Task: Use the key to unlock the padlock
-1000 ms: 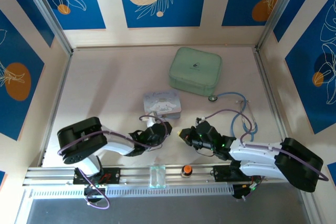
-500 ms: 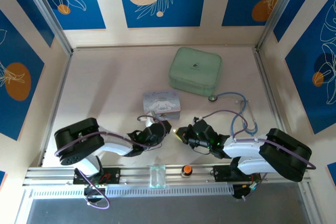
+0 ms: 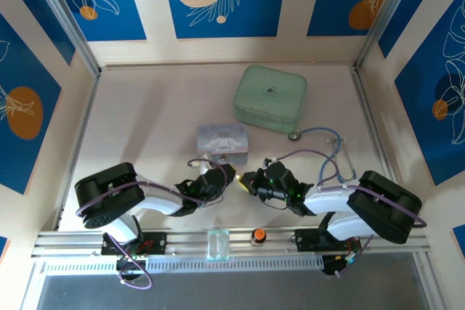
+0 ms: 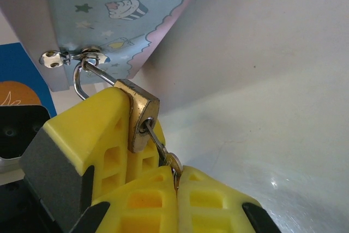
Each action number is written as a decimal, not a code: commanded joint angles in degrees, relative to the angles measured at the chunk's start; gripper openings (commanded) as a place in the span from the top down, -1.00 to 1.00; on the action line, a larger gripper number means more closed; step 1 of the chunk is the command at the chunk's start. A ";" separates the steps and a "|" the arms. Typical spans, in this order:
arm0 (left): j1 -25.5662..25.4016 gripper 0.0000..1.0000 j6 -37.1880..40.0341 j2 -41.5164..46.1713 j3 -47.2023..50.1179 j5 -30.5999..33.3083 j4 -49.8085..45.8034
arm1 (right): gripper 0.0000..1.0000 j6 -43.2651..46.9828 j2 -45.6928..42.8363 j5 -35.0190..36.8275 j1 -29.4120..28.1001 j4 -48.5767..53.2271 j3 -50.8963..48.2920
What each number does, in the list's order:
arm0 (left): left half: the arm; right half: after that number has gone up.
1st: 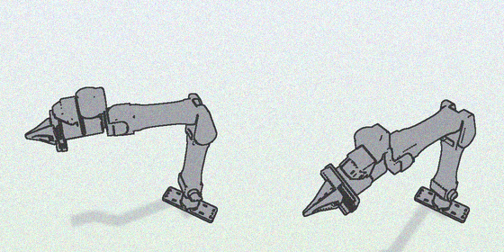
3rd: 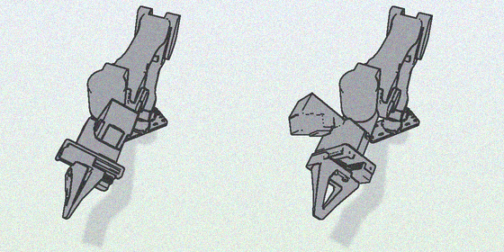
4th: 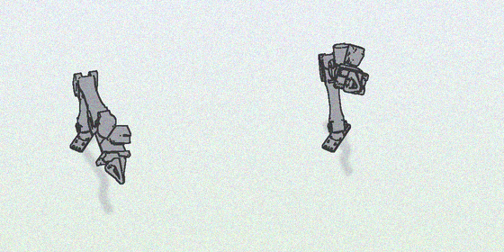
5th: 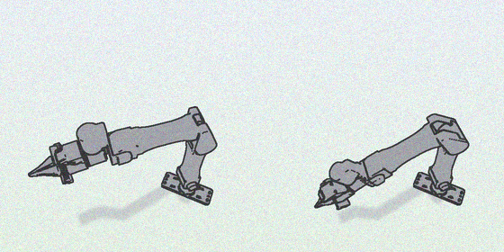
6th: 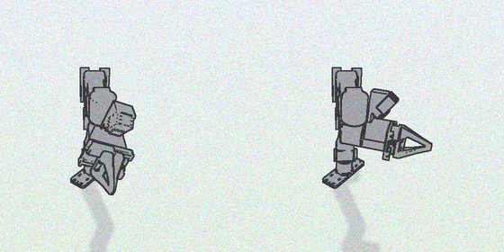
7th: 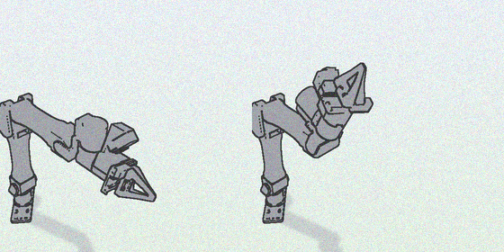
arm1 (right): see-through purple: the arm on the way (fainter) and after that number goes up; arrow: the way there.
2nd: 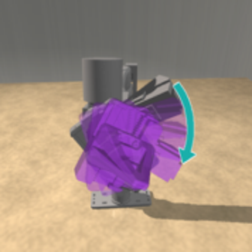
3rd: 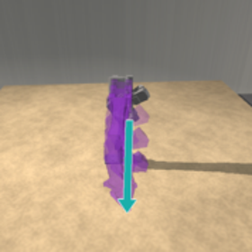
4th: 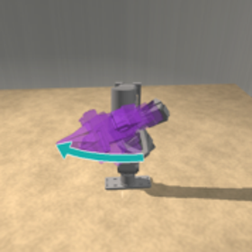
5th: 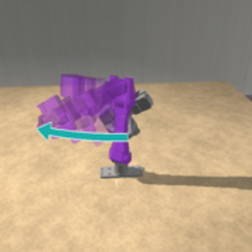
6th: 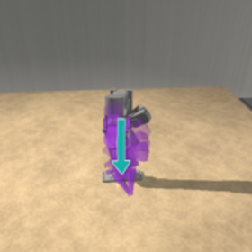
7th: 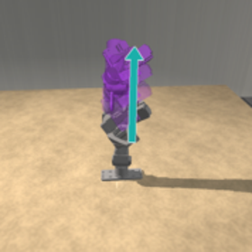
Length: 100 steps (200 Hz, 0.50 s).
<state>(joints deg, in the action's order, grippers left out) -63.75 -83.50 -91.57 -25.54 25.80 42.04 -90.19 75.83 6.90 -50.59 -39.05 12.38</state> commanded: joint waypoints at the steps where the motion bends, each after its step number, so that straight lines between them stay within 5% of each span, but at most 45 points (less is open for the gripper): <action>1: -0.24 1.00 1.15 0.69 -0.12 -2.09 5.10 | 1.00 2.71 -2.56 -2.55 0.92 -1.77 2.21; 24: -0.24 1.00 0.84 0.05 0.22 -2.32 6.26 | 1.00 3.37 -2.33 -6.09 1.88 -1.39 3.44; 63: -0.24 1.00 1.46 -1.29 0.50 -5.49 13.31 | 1.00 -1.20 6.34 -18.01 10.42 -18.76 0.26; 100: -0.24 1.00 1.18 -1.07 0.48 -5.85 11.43 | 1.00 3.49 2.26 -16.75 8.69 -10.27 3.09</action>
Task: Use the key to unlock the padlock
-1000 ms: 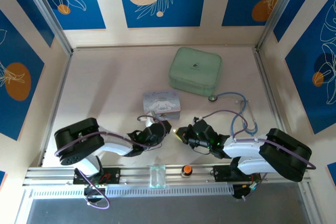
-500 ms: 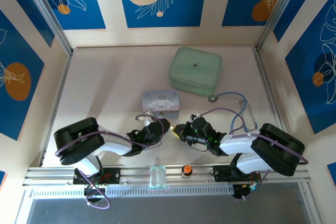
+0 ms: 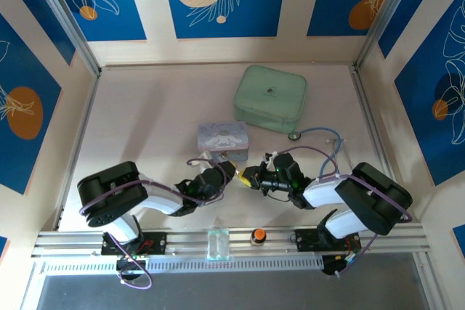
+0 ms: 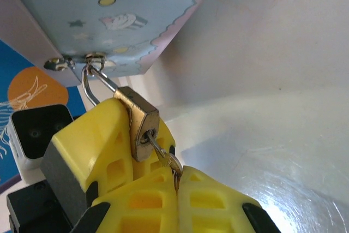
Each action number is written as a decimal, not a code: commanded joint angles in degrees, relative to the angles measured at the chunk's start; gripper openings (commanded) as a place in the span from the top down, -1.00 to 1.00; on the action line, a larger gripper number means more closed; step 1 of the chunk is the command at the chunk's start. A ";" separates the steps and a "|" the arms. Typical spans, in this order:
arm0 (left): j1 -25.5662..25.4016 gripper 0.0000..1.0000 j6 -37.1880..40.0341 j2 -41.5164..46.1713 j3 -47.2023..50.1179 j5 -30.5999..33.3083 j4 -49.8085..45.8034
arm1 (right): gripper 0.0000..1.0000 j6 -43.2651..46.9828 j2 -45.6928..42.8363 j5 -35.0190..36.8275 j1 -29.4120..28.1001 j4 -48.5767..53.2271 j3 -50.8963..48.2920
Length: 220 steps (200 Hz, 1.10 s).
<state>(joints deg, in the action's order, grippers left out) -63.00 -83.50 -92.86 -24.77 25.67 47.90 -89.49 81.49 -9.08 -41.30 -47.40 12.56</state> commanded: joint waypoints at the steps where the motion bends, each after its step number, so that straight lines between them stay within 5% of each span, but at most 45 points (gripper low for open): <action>1: -0.98 1.00 1.16 0.27 -0.28 -5.63 5.60 | 1.00 2.81 -3.56 -0.68 -0.61 -1.70 2.91; 137: -1.07 1.00 4.77 1.83 -0.62 -10.73 5.30 | 1.00 7.02 1.78 -11.61 6.33 -1.75 6.01; 220: -1.07 1.00 5.20 0.95 -0.77 -11.78 4.94 | 1.00 5.50 0.42 -7.69 4.39 -2.02 5.87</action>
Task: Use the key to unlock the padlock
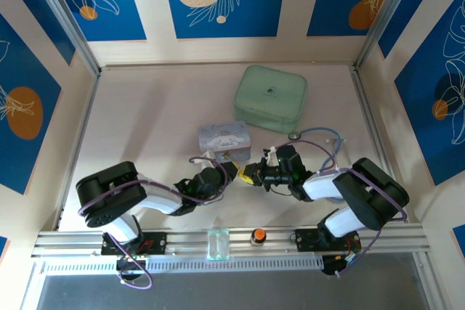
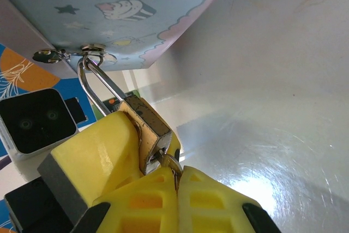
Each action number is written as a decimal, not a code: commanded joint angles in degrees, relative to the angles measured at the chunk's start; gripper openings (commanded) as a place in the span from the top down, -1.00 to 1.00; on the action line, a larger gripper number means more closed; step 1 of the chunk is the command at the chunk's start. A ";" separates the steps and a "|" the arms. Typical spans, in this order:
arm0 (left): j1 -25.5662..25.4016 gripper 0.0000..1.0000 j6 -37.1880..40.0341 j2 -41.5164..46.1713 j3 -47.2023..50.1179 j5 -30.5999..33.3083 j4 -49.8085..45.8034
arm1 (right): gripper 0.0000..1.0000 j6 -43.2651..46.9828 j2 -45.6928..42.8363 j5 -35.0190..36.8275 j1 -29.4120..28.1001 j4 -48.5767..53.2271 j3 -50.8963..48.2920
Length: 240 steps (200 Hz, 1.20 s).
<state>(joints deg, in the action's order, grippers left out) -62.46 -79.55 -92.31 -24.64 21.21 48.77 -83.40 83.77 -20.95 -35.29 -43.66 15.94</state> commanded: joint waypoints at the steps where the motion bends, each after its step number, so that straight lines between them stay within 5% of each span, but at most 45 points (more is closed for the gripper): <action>1: -1.62 1.00 1.24 0.39 -0.87 -7.33 4.28 | 1.00 -0.84 -1.85 4.21 -1.71 -6.01 2.36; 32: -1.63 1.00 1.33 0.09 0.47 -6.89 8.26 | 1.00 -9.15 1.66 3.45 -1.54 -16.63 -0.09; 56: -1.64 1.00 1.36 0.76 0.47 -6.91 7.78 | 1.00 -7.14 1.05 3.33 -2.08 -13.19 0.75; 82: -1.53 1.00 1.36 2.40 0.47 -5.69 3.55 | 0.77 4.99 -8.84 7.58 -3.91 10.93 4.25; 104: -1.53 1.00 2.43 4.94 0.98 -3.67 -0.53 | 0.54 22.27 -20.14 24.35 -8.64 43.17 12.22; 115: -1.45 1.00 2.90 6.25 1.09 -2.72 -2.30 | 0.34 26.55 -21.88 25.45 -8.58 50.20 13.98; 148: -1.00 1.00 3.37 7.62 1.35 -2.47 -2.99 | 0.11 32.20 -21.98 20.11 -5.50 51.55 13.46; 201: -0.83 1.00 2.82 8.49 2.23 -2.27 -3.56 | 0.18 48.86 -25.46 31.27 -12.71 54.59 15.28; 240: -0.80 1.00 2.58 8.42 1.79 -3.14 -3.59 | 0.16 66.36 -24.28 43.81 -22.52 47.27 12.85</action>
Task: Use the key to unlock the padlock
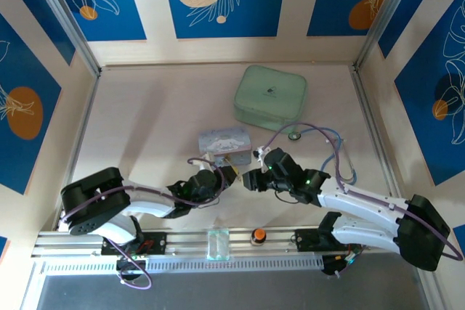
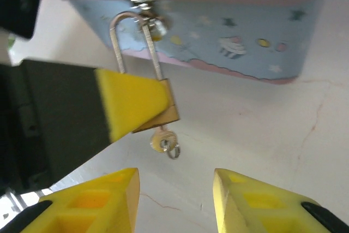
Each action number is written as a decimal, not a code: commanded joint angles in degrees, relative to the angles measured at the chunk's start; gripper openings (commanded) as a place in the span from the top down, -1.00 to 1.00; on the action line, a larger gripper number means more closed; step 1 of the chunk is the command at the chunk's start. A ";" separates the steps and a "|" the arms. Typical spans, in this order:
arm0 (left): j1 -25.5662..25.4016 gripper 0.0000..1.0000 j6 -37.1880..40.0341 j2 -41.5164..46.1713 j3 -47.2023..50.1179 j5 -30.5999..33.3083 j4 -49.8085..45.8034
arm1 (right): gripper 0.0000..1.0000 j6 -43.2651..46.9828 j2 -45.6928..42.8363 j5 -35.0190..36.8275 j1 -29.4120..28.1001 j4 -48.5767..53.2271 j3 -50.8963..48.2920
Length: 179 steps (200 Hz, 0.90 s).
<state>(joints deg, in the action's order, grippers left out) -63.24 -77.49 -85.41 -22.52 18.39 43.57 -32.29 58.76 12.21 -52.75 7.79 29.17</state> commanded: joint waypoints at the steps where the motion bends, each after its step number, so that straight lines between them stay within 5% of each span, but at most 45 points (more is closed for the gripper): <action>1: -0.07 1.00 0.51 1.49 -0.33 -0.35 1.61 | 0.16 15.82 0.82 11.00 -5.33 -4.45 -0.44; 67: -0.12 1.00 -1.25 2.20 0.39 -0.68 3.39 | 0.12 28.80 14.10 21.64 -12.28 -13.90 1.53; 101: -0.13 1.00 -0.64 4.19 -0.05 -1.01 -0.37 | 0.29 29.58 16.12 24.88 -12.60 -21.57 0.47; 152: -0.21 1.00 -2.35 3.23 0.99 -2.00 2.47 | 0.83 29.59 17.37 18.41 -11.52 -24.96 0.45; 179: -0.21 1.00 -1.85 4.30 0.81 -2.12 0.62 | 0.92 25.91 14.86 10.40 -8.11 -26.66 -1.86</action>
<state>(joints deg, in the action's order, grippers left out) -63.00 -79.40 -82.65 -21.47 19.51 41.98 -3.46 75.83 30.61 -63.57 -10.52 28.88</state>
